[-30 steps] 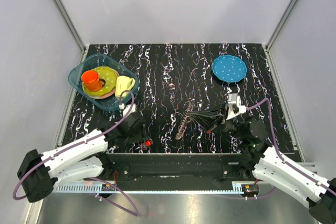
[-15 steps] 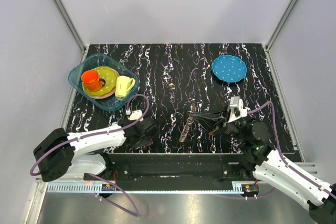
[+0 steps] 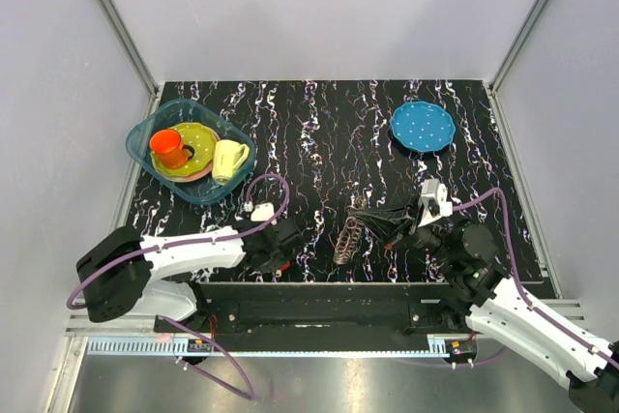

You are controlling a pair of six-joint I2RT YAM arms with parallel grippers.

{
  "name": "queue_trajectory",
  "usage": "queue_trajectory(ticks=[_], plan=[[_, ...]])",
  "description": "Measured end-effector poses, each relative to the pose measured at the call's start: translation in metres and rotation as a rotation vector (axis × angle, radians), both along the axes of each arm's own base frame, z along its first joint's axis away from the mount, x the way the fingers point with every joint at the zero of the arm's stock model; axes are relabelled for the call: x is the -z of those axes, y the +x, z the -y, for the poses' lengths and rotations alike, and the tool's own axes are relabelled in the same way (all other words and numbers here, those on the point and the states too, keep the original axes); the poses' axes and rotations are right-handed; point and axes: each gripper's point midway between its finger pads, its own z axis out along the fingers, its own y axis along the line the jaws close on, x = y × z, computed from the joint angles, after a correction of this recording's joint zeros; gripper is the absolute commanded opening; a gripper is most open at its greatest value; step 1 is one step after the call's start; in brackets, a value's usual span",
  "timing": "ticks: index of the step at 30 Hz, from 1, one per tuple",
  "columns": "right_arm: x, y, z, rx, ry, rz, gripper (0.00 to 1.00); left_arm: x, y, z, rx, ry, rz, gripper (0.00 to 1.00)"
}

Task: Remove the keys from the keyring

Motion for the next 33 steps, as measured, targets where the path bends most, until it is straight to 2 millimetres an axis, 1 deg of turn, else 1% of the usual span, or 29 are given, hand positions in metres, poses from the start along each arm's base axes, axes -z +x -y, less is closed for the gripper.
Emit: queue_trajectory(ticks=[5,7,9,12,15,16,18,19,21,24,27,31,33], plan=[[0.006,0.004,0.001,0.023,-0.016,-0.015,0.00,-0.005,0.003,-0.002,0.003,0.018,0.014,0.00],[0.007,0.011,0.004,0.062,-0.016,-0.024,0.00,-0.014,0.010,0.000,0.006,0.021,0.048,0.00],[0.009,0.022,0.007,0.118,-0.019,-0.034,0.00,-0.025,0.023,0.002,0.007,0.016,0.096,0.00],[0.022,0.045,0.010,0.228,-0.055,-0.062,0.00,-0.048,0.048,0.003,-0.004,-0.003,0.175,0.00],[0.042,0.076,0.007,0.339,-0.144,-0.109,0.00,-0.076,0.088,0.003,-0.045,-0.031,0.280,0.00],[0.049,0.085,0.006,0.369,-0.176,-0.124,0.00,-0.089,0.104,0.003,-0.054,-0.040,0.323,0.00],[0.061,0.105,0.005,0.426,-0.233,-0.152,0.00,-0.101,0.123,0.000,-0.078,-0.046,0.365,0.00],[0.065,0.113,0.006,0.449,-0.250,-0.163,0.00,-0.107,0.133,0.000,-0.083,-0.052,0.389,0.00],[0.075,0.136,0.009,0.502,-0.287,-0.195,0.00,-0.117,0.155,0.003,-0.085,-0.067,0.435,0.00],[0.090,0.176,0.020,0.579,-0.325,-0.262,0.00,-0.121,0.182,0.007,-0.083,-0.071,0.475,0.00],[0.112,0.215,0.034,0.648,-0.350,-0.353,0.00,-0.114,0.206,0.013,-0.067,-0.053,0.476,0.00],[0.146,0.255,0.050,0.680,-0.377,-0.476,0.00,-0.103,0.237,0.026,-0.024,-0.029,0.475,0.00],[0.155,0.269,0.056,0.687,-0.375,-0.515,0.00,-0.098,0.249,0.031,-0.008,-0.013,0.472,0.00]])
